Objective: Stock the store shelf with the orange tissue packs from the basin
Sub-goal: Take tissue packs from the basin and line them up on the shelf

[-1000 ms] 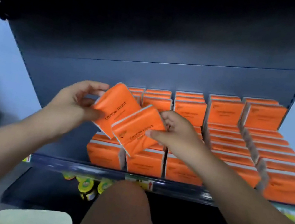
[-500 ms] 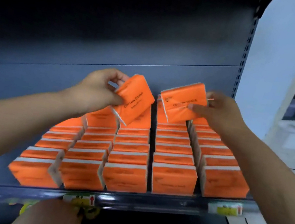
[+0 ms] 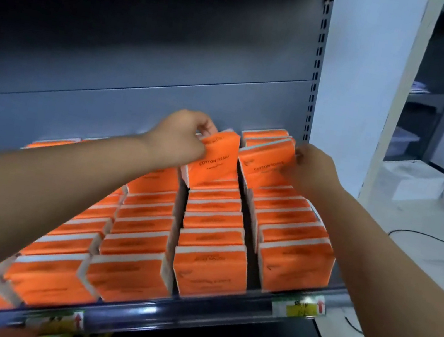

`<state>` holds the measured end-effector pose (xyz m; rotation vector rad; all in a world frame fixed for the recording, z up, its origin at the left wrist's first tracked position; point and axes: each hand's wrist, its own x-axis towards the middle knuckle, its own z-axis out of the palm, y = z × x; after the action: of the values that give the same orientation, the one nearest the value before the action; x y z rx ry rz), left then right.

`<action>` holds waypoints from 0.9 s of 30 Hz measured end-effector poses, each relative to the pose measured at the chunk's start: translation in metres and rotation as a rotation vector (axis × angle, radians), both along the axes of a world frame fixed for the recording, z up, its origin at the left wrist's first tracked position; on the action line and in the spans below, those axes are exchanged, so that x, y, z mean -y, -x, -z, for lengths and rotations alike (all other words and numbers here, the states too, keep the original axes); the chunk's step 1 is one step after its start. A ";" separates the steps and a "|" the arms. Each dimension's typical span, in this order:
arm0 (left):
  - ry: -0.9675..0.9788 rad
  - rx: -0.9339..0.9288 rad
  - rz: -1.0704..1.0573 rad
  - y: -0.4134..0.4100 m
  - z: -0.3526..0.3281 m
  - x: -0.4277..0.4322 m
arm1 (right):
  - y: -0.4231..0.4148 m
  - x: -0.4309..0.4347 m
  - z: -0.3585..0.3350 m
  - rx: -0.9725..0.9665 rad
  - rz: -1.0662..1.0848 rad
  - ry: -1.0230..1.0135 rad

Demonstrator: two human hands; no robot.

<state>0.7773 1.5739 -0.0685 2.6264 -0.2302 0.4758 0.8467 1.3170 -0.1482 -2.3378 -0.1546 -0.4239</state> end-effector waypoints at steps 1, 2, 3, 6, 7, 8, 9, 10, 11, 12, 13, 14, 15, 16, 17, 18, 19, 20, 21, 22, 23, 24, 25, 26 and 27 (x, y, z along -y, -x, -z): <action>-0.039 0.002 0.007 -0.004 0.003 0.002 | -0.002 0.001 0.003 -0.008 0.006 0.000; -0.076 0.006 0.009 -0.007 0.006 0.002 | -0.004 0.002 0.006 -0.018 0.011 -0.011; -0.108 0.009 0.006 -0.011 0.009 0.002 | -0.005 0.002 0.008 -0.033 0.015 -0.032; -0.172 0.012 -0.028 -0.022 0.016 -0.001 | -0.007 0.002 0.010 -0.061 0.021 -0.069; -0.184 0.007 -0.043 -0.025 0.018 -0.001 | -0.006 0.001 0.009 -0.066 0.028 -0.076; -0.192 -0.001 -0.052 -0.027 0.020 0.000 | -0.006 0.000 0.008 -0.067 0.037 -0.084; -0.198 -0.009 -0.057 -0.028 0.022 0.001 | -0.006 -0.001 0.007 -0.066 0.045 -0.086; -0.203 -0.015 -0.059 -0.030 0.023 0.003 | -0.007 -0.002 0.005 -0.069 0.050 -0.082; -0.205 -0.022 -0.063 -0.031 0.024 0.004 | -0.006 -0.004 0.003 -0.075 0.056 -0.075; -0.204 -0.027 -0.070 -0.033 0.025 0.006 | -0.006 -0.006 0.002 -0.084 0.064 -0.071; -0.206 -0.031 -0.082 -0.034 0.026 0.006 | -0.005 -0.008 0.000 -0.095 0.074 -0.067; -0.211 -0.037 -0.090 -0.035 0.026 0.007 | -0.004 -0.009 0.000 -0.102 0.086 -0.063; -0.215 -0.044 -0.097 -0.036 0.028 0.007 | -0.003 -0.011 0.000 -0.106 0.096 -0.058; -0.223 -0.049 -0.102 -0.036 0.030 0.006 | -0.002 -0.012 0.001 -0.113 0.105 -0.055; -0.239 -0.047 -0.105 -0.036 0.032 0.005 | -0.001 -0.014 0.002 -0.117 0.111 -0.058; -0.264 -0.037 -0.106 -0.035 0.033 0.005 | -0.001 -0.015 0.004 -0.120 0.117 -0.063; -0.293 -0.023 -0.106 -0.035 0.035 0.004 | 0.001 -0.016 0.004 -0.120 0.122 -0.070; -0.323 -0.011 -0.104 -0.033 0.037 0.003 | 0.001 -0.017 0.004 -0.119 0.130 -0.088; -0.353 -0.004 -0.105 -0.031 0.039 0.003 | 0.003 -0.018 0.003 -0.120 0.142 -0.112; -0.387 0.000 -0.113 -0.027 0.040 0.004 | 0.005 -0.019 0.002 -0.124 0.157 -0.146; -0.422 0.003 -0.126 -0.023 0.041 0.005 | 0.008 -0.020 0.000 -0.123 0.175 -0.185; -0.454 0.010 -0.142 -0.019 0.042 0.007 | 0.011 -0.020 -0.001 -0.105 0.198 -0.217; -0.480 0.023 -0.155 -0.014 0.042 0.008 | 0.014 -0.021 -0.002 -0.061 0.227 -0.236; -0.499 0.044 -0.166 -0.009 0.041 0.009 | 0.019 -0.023 -0.002 0.007 0.257 -0.239; -0.507 0.071 -0.179 -0.002 0.040 0.009 | 0.024 -0.024 -0.001 0.082 0.279 -0.232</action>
<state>0.7797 1.5649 -0.1085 3.1460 -0.1534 0.6414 0.8229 1.3415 -0.1468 -2.1182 0.1761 -0.6399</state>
